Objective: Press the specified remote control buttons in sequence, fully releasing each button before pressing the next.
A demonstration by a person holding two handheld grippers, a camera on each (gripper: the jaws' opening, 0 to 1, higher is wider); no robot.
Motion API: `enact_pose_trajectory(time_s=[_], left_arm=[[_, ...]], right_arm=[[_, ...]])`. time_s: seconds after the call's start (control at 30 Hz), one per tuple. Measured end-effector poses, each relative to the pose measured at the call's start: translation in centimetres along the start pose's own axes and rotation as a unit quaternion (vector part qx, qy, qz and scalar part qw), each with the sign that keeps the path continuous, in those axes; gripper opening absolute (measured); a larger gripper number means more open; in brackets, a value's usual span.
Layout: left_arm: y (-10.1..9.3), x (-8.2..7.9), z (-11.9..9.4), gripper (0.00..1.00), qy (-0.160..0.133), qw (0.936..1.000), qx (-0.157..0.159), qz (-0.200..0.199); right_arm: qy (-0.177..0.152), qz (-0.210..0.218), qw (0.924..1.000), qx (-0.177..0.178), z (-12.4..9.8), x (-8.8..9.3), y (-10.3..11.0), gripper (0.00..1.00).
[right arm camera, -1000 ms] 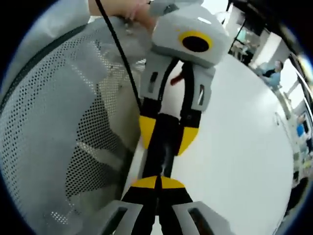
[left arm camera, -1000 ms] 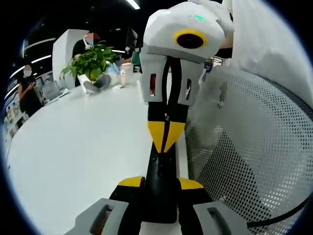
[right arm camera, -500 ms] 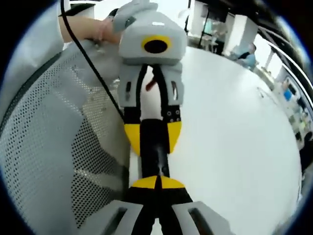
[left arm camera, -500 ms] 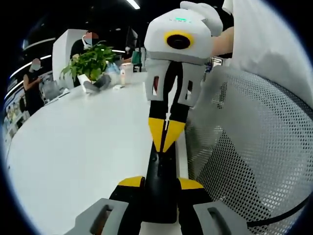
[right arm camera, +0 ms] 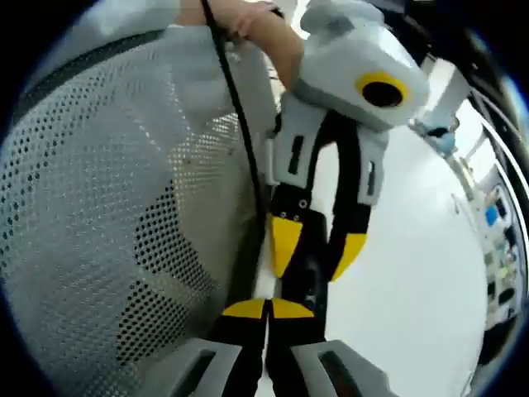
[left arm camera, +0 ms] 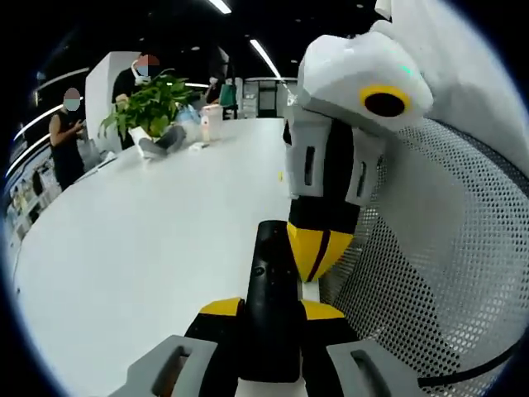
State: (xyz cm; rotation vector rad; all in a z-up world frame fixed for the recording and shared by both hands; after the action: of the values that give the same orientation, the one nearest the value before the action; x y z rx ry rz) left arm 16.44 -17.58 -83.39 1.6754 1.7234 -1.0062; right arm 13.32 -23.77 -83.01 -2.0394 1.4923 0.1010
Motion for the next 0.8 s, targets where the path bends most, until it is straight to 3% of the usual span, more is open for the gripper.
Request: enact_pose_trajectory(time_s=[0.07,0.17,0.37,0.47,0.5,0.8], left_arm=[[0.1,0.0,0.1,0.25,0.000,1.0000,0.000,0.000],[0.1,0.0,0.1,0.25,0.001,1.0000,0.001,0.000],[0.1,0.0,0.2,0.25,0.001,1.0000,0.001,-0.001],[0.1,0.0,0.2,0.25,0.000,1.0000,0.001,-0.002],[0.1,0.0,0.2,0.25,0.000,1.0000,0.001,-0.002],[0.1,0.0,0.3,0.25,0.000,1.0000,0.001,-0.002]], right_arm=[[-0.027,0.001,0.9995,0.017,-0.4,-0.5,-0.5,0.00],[-0.028,0.026,0.9983,0.045,-1.2,-0.5,-1.9,0.00],[-0.012,0.022,0.9991,0.033,-0.6,-0.4,-2.1,0.00],[0.007,-0.019,0.9997,0.016,-0.1,-0.1,-1.4,0.00],[0.000,-0.037,0.9990,0.025,-0.1,-0.3,-1.5,0.00],[0.011,-0.038,0.9991,0.014,-0.5,0.1,-1.4,0.00]])
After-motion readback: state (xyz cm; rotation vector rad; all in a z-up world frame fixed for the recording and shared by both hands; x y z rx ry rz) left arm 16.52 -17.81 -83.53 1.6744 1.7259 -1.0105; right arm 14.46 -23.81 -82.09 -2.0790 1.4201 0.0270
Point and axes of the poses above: the point that each gripper's makers call its tool centre point, and the gripper's own axes: z roughly forward along the fingers, y roughly to its left, x roughly out of its underside, the point moved 4 cm from there along -z, roughly backward along the fingers, and after that the axes turned 12 degrees about x, right-handed, at the moved point
